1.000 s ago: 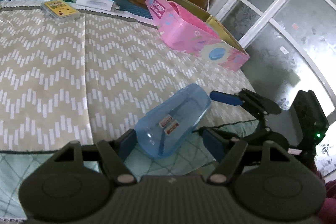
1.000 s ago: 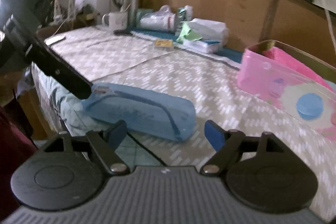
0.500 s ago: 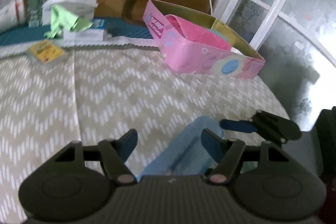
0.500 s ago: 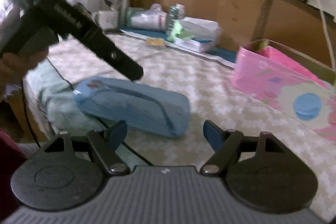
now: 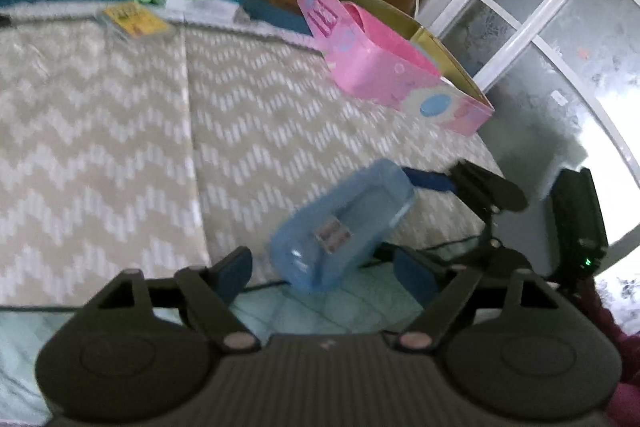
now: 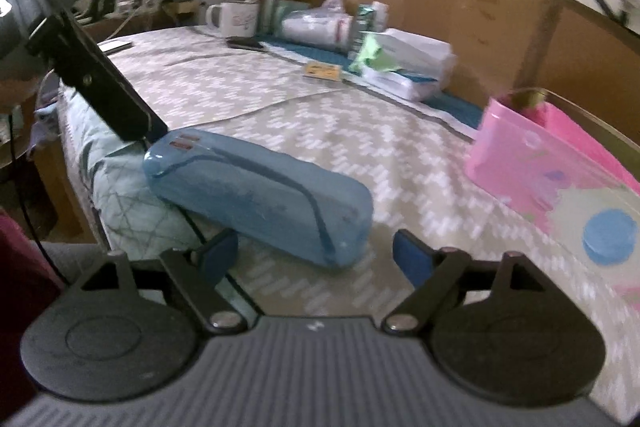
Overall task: Organize soft objects
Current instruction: 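Lift the blue glasses case with the left tool toward the pink tin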
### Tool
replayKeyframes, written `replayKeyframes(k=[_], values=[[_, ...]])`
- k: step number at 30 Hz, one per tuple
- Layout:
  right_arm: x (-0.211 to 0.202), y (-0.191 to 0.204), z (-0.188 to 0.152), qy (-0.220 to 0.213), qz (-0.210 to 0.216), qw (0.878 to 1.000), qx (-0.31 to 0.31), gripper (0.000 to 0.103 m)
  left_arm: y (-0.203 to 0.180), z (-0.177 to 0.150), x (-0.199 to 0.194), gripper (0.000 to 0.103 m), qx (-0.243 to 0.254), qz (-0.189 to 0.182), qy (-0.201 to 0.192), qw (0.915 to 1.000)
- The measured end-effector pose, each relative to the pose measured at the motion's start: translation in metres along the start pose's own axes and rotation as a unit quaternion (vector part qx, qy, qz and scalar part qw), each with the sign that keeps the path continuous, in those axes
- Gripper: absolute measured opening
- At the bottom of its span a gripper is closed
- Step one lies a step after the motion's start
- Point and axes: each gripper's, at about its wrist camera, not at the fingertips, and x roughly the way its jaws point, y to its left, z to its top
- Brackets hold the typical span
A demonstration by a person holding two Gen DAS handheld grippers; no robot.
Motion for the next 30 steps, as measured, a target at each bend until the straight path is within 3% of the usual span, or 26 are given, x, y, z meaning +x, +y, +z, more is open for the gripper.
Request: replayKeyframes(k=[4, 13, 18, 20, 25, 28, 30], values=[[0.006, 0.001, 0.006, 0.003, 0.021, 1.000, -0.003, 0.086, -0.005, 0.007, 0.017, 0.075, 0.020, 0.022, -0.004, 0.9996], [-0.001, 0.023, 0.003, -0.004, 0.002, 1.000, -0.018, 0.086, 0.007, 0.047, 0.036, 0.075, 0.029, 0.050, -0.025, 0.9980], [0.001, 0.013, 0.000, -0.009, 0.002, 1.000, 0.024, 0.086, 0.011, 0.037, 0.023, 0.082, 0.028, 0.042, -0.028, 0.9983], [0.004, 0.012, 0.001, -0.013, -0.011, 0.999, 0.041, 0.086, 0.016, 0.030, 0.013, 0.090, 0.015, 0.044, -0.034, 0.9983], [0.021, 0.014, 0.011, -0.019, -0.056, 0.995, 0.086, 0.086, 0.033, 0.022, -0.003, 0.091, -0.031, 0.046, -0.055, 0.9969], [0.029, 0.018, 0.019, -0.011, -0.065, 0.993, 0.093, 0.087, 0.039, 0.024, -0.004, 0.084, -0.048, 0.044, -0.062, 0.9959], [0.032, 0.021, 0.022, -0.009, -0.057, 0.995, 0.085, 0.087, 0.041, 0.025, 0.000, 0.072, -0.050, 0.039, -0.057, 0.9963]])
